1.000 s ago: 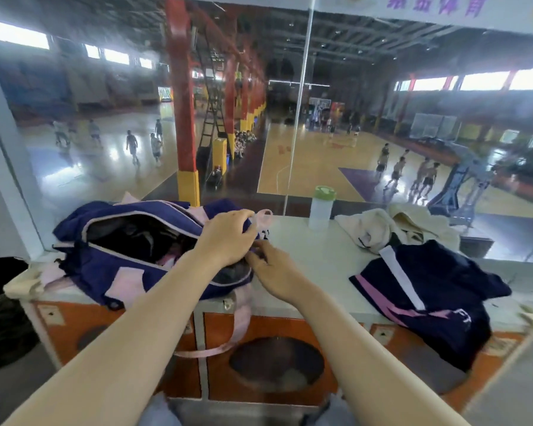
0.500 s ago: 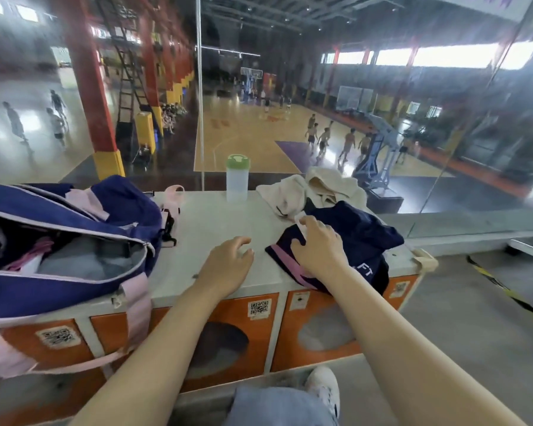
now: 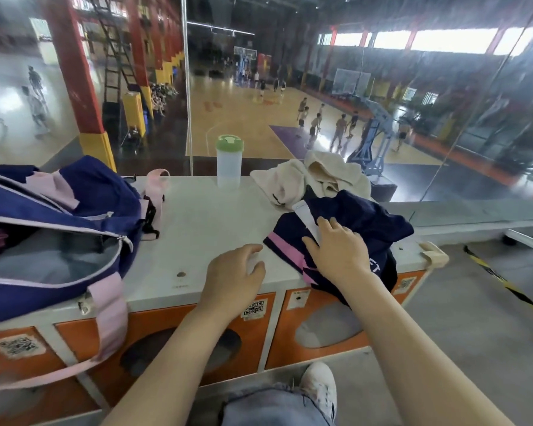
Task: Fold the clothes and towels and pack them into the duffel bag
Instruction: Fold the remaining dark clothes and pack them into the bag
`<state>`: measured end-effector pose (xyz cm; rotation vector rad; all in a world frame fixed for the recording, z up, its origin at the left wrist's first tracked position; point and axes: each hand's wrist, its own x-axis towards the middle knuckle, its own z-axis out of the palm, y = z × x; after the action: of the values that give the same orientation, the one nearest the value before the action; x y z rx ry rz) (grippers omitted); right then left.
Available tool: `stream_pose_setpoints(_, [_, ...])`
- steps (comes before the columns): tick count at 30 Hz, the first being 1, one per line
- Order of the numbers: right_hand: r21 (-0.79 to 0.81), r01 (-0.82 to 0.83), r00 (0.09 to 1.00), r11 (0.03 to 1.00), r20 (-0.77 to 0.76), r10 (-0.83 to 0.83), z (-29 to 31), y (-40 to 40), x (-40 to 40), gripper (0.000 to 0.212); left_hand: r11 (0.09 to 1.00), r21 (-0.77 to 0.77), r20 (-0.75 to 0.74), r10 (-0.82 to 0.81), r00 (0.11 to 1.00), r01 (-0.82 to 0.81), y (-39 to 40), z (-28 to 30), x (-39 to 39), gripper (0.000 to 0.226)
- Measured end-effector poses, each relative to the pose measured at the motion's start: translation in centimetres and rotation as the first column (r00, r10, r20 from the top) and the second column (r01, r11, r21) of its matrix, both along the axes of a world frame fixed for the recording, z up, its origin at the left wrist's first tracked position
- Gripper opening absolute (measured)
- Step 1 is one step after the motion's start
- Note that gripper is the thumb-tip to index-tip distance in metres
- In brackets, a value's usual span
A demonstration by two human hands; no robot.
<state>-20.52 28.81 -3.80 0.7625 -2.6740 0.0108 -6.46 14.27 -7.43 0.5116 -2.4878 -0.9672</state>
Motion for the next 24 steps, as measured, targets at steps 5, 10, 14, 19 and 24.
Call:
stream_pose_setpoints(5, [-0.017, -0.024, 0.991, 1.000, -0.132, 0.022, -0.3, 0.3, 0.2, 0.036, 0.999, 0.011, -0.001, -0.045, 0.999, 0.045, 0.8, 0.1, 0.1, 0.041])
stream_pose_setpoints(10, [-0.405, 0.115, 0.992, 0.907, 0.099, -0.082, 2.1, 1.0, -1.4, 0.040, 0.993, 0.028, 0.037, -0.119, 0.992, 0.118, 2.0, 0.0, 0.1, 0.041])
stream_pose_setpoints(14, [-0.553, 0.247, 0.935, 0.796, 0.352, -0.045, 3.4, 1.5, -3.3, 0.034, 0.961, 0.194, 0.024, -0.203, 0.979, 0.195, 3.2, 0.3, -0.6, 0.040])
stream_pose_setpoints(19, [-0.748, 0.401, 0.833, 0.529, 0.539, 0.130, 4.0, 2.3, -4.4, 0.039, 0.892, 0.375, -0.036, -0.257, 0.966, 0.251, 4.9, 2.2, -2.8, 0.040])
stream_pose_setpoints(24, [-0.785, 0.482, 0.762, 0.390, 0.595, 0.256, 4.5, 2.9, -4.0, 0.039, 0.902, 0.370, 0.074, -0.267, 0.961, 0.222, 5.6, 3.8, -5.4, 0.045])
